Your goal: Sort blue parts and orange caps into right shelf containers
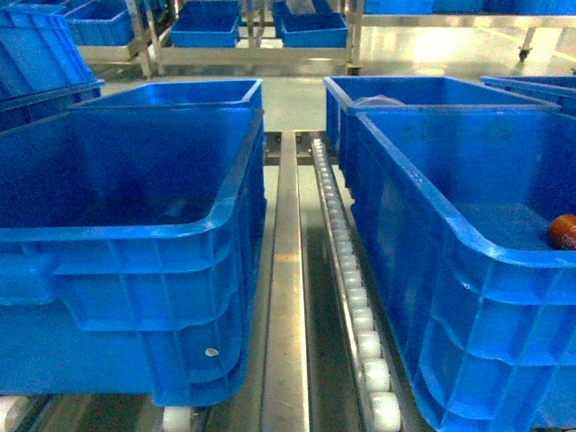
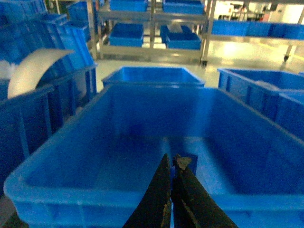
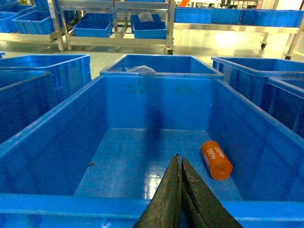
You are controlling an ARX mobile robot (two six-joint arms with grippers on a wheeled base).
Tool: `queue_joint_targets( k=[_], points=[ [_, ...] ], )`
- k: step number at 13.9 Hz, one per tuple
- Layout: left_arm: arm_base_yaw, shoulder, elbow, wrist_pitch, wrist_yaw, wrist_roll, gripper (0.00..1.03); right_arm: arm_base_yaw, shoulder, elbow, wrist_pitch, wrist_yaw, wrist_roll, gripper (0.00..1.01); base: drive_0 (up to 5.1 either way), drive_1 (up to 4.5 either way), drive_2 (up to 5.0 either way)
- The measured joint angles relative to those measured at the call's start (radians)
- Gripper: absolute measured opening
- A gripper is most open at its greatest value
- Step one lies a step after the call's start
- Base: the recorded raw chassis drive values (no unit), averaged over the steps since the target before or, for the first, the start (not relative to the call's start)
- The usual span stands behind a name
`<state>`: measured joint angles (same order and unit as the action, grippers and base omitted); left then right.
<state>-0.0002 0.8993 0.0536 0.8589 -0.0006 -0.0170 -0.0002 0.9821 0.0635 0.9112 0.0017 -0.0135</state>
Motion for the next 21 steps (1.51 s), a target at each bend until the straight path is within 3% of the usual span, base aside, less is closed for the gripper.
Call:
queue_joint_targets(
  k=[12,21],
  points=[
    [0.0,-0.529,-0.044,-0.49,0.0,0.0,0.02,0.0,-0.571,-0.051,-0.502,0.0,0.003,0.01,0.0,0.0,0.0],
    [0.0,-0.729,-0.044,-0.687,0.0,0.0,0.02,0.0,-0.795,-0.051,-0.724,0.0,0.003,0.01,0.0,0.0,0.0]
  ],
)
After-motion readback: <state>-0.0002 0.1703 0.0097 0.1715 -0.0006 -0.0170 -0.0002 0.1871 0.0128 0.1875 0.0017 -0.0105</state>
